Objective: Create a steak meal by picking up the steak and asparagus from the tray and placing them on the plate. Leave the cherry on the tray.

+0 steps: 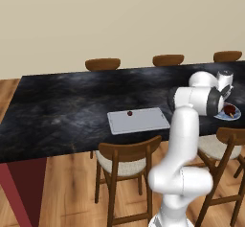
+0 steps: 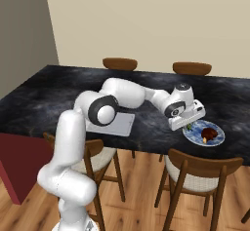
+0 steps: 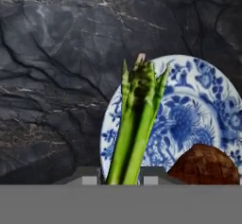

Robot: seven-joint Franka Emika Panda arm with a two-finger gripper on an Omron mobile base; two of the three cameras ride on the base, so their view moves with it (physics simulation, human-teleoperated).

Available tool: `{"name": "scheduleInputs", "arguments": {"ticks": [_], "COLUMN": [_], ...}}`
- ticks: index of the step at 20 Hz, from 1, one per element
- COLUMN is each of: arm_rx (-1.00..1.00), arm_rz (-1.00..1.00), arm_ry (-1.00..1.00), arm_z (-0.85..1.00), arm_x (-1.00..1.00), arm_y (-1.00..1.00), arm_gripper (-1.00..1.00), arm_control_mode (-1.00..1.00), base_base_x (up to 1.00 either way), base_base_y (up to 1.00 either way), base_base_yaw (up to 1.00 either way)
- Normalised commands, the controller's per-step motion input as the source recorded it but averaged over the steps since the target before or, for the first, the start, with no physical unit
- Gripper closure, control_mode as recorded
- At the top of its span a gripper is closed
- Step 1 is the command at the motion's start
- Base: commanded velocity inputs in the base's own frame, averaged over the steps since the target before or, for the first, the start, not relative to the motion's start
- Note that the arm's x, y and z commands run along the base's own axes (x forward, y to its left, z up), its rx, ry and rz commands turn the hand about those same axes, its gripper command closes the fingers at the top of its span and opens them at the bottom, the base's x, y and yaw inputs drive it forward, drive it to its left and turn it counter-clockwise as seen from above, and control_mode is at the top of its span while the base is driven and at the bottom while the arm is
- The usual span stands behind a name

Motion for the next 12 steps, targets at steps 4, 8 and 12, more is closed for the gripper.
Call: {"name": "scheduleInputs", "arguments": {"ticks": [4, 8, 12], "arm_rx": [0.03, 0.01, 0.0], "arm_rz": [0.07, 0.05, 0.01], "arm_ry": [0.04, 0.01, 0.0], "arm_z": [-0.23, -0.45, -0.47], "arm_x": [0.38, 0.19, 0.14], "arm_y": [-0.44, -0.42, -0.04], "arm_gripper": [1.0, 1.0, 1.0], "arm_control_mode": [-1.0, -1.0, -1.0], "base_base_x": [0.0, 0.0, 0.0], "base_base_y": [0.0, 0.0, 0.0], "base_base_yaw": [0.0, 0.0, 0.0]}}
